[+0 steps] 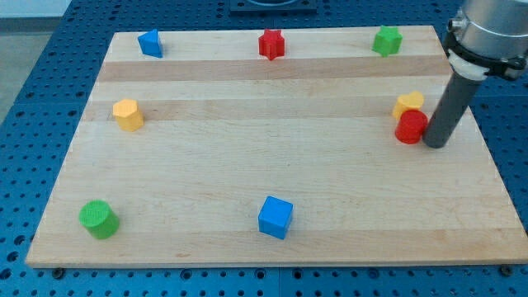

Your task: Push the red circle to the left side of the heart

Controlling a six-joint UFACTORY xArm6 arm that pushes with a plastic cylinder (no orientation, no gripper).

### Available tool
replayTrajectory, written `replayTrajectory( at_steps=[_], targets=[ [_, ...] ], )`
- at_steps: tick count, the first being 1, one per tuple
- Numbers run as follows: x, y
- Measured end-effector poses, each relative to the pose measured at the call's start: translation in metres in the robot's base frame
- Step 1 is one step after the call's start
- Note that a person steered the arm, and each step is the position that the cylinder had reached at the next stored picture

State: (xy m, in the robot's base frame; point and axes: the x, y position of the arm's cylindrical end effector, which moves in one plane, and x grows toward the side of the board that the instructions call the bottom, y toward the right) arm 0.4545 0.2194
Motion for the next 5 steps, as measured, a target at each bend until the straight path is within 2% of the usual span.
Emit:
replayTrajectory(
  at_steps=[2,5],
  targets=[
    [-0.018,-0.019],
    [-0.04,-0.116]
  ],
)
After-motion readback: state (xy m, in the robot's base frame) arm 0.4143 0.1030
